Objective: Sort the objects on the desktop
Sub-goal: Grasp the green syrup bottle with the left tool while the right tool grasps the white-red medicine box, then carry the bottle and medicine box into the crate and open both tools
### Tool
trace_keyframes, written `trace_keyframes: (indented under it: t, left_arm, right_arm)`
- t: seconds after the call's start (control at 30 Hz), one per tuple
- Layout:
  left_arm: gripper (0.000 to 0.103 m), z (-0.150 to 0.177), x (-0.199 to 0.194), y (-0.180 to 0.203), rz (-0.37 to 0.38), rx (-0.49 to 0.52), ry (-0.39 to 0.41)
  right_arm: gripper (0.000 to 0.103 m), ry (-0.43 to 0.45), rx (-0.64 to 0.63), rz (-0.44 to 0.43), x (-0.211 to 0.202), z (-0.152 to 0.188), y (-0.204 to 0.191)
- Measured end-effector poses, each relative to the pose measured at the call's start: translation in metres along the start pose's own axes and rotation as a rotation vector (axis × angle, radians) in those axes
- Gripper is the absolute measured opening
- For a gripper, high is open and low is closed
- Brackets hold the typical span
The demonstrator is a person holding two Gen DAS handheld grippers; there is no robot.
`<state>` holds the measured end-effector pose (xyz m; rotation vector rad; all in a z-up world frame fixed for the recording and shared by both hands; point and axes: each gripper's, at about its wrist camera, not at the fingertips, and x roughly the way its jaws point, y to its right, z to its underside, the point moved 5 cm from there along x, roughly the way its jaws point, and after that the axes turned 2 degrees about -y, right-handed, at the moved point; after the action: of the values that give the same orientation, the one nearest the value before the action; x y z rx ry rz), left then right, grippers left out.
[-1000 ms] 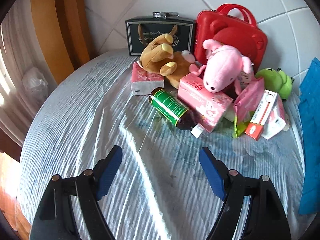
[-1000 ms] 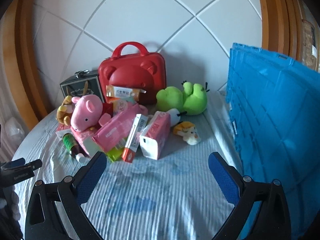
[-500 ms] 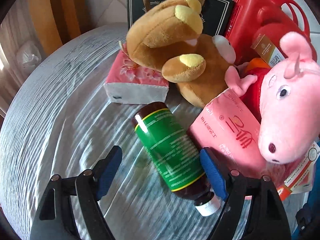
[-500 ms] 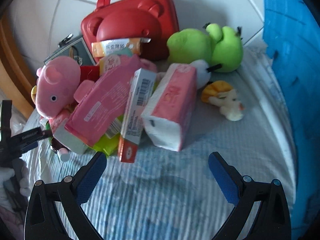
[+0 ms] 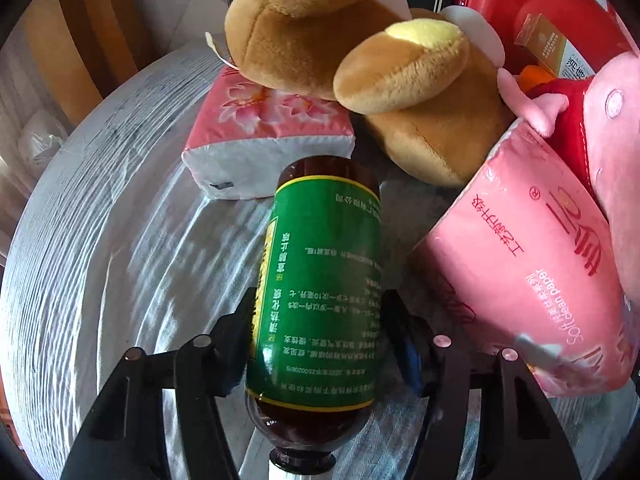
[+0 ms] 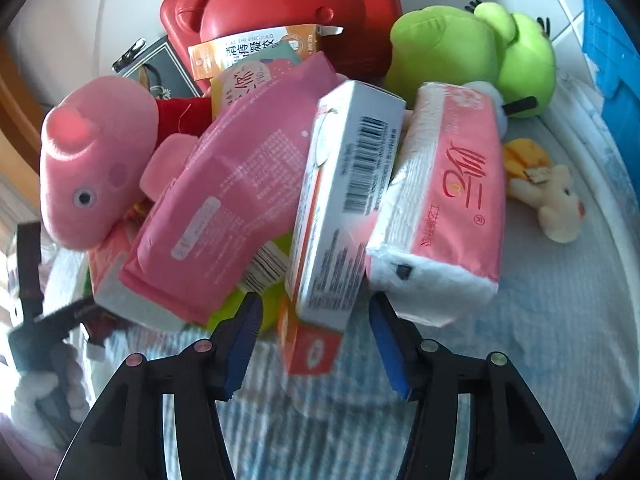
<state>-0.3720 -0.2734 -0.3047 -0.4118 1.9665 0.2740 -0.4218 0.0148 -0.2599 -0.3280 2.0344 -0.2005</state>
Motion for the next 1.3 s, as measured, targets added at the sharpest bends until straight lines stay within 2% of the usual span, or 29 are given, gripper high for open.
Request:
trace_keyframes:
  t: [0.07,0.1,0.13,0.23,0.3,0.4,0.53,0.7,0.9,1.13,1.3]
  left_arm:
    - [0.061,0.001,0.000,0.000,0.006,-0.007,0.009]
    - [0.061,0.003,0.000,0.001,0.001,0.001,0.017]
    - [0.061,0.003,0.000,0.000,0.002,0.008,0.021]
    - [0.061,0.004,-0.001,0.001,0.020,0.041,-0.003]
    - [0.052,0.007,-0.003,-0.004,0.023,0.033,-0.007]
    - [0.051,0.018,-0.008,-0.011,-0.002,0.026,0.002]
    - [0.051,0.037,-0.025,-0.016,0.013,0.015,0.004]
    - [0.051,0.064,-0.081,-0.017,0.016,0.055,0.085]
    - [0.051,0.088,-0.164,-0.010,0.070,0.106,0.217]
    - [0.051,0.109,-0.254,0.006,0.140,0.174,0.401]
    - [0.051,0.131,-0.313,0.037,0.206,0.235,0.501]
  right_arm:
    - [0.055,0.000,-0.011,-0.003,0.004,-0.003,-0.004]
    - [0.049,-0.002,-0.021,-0.007,0.005,-0.004,-0.006]
    - [0.037,0.000,-0.032,-0.008,0.005,-0.006,-0.009]
    - [0.023,0.006,-0.056,-0.011,0.002,-0.006,-0.015]
    - [0.023,0.005,-0.072,-0.017,-0.004,-0.003,-0.017]
    - [0.023,-0.006,-0.106,-0.032,-0.015,0.006,-0.021]
    - [0.023,0.002,-0.136,-0.021,-0.035,0.017,-0.023]
    - [0.023,0.049,-0.175,0.008,-0.072,0.024,-0.026]
    - [0.023,0.158,-0.236,0.055,-0.140,0.046,-0.040]
    - [0.023,0.361,-0.273,0.092,-0.242,0.073,-0.051]
    - [0.023,0.479,-0.257,0.114,-0.301,0.087,-0.044]
